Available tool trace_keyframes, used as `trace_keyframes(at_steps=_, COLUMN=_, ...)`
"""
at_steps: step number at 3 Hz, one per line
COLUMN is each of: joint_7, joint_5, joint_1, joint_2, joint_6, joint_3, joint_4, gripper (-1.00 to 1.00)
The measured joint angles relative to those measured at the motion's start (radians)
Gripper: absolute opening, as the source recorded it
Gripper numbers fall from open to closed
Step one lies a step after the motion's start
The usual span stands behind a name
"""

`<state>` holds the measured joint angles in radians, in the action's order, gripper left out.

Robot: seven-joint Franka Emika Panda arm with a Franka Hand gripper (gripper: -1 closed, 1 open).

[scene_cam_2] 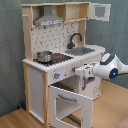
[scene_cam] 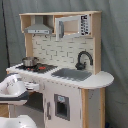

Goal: Play with the kitchen

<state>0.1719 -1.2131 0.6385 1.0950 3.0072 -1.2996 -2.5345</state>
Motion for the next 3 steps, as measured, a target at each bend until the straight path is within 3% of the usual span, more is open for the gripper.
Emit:
trace_keyframes(at_steps=1, joint_7=-0.064, joint_5=0.000, joint_1=0.041, joint_2=0.000, joint_6=0.064, joint_3=-0.020, joint_4=0.012, gripper=1.00)
trace_keyframes(at_steps=2, joint_7=-0.015, joint_5=0.000, joint_1=0.101, joint_2=0.011, joint_6=0.085, joint_3=-0.047, joint_4=0.072, gripper=1.00)
trace_keyframes(at_steps=3, joint_7=0.002, joint_5=0.000, joint_1=0.160, joint_2=0.060, joint_6=0.123, joint_3=-0.074, joint_4=0.115, gripper=1.00)
